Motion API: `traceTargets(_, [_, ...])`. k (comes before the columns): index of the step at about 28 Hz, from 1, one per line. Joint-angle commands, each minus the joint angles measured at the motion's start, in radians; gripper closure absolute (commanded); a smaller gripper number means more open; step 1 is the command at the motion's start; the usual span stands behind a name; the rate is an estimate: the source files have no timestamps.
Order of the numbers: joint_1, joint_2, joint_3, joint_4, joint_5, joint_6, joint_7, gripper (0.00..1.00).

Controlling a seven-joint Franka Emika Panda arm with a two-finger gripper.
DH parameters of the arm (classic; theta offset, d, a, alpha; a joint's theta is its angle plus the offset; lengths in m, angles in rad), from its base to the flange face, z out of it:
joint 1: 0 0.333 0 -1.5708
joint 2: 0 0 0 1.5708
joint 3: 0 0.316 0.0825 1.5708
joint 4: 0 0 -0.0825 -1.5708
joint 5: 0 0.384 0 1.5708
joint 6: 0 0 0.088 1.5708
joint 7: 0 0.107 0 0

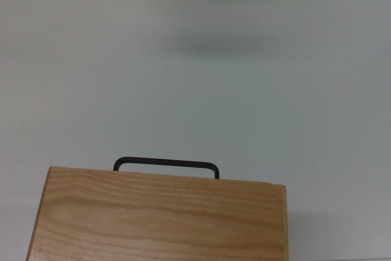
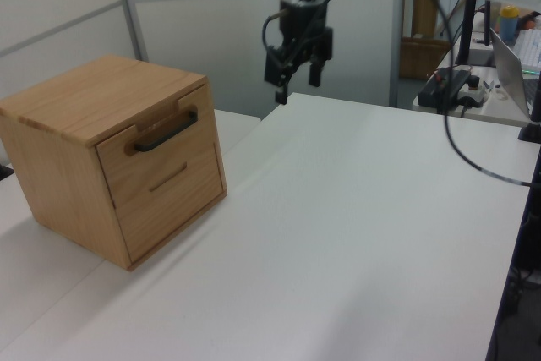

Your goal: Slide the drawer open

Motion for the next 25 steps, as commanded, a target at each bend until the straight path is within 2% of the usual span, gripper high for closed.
traceTargets(1, [-0.012,-0.183,0.000,-0.188,-0.010,0.000,0.077,0.00])
traceTargets(3, [-0.014,-0.248,0.000,-0.241,-0.009,-0.010,0.095,0.00])
traceTargets(8, [-0.014,-0.326,0.000,-0.304,-0.007,-0.014,0.165,0.00])
traceTargets(16, [-0.035,-0.504,-0.001,-0.453,-0.004,-0.014,0.264,0.00])
traceTargets(20, [-0.035,-0.556,-0.001,-0.498,-0.001,-0.013,0.351,0.00])
traceTargets(25, [-0.035,-0.566,-0.001,-0.525,0.000,-0.002,0.497,0.00])
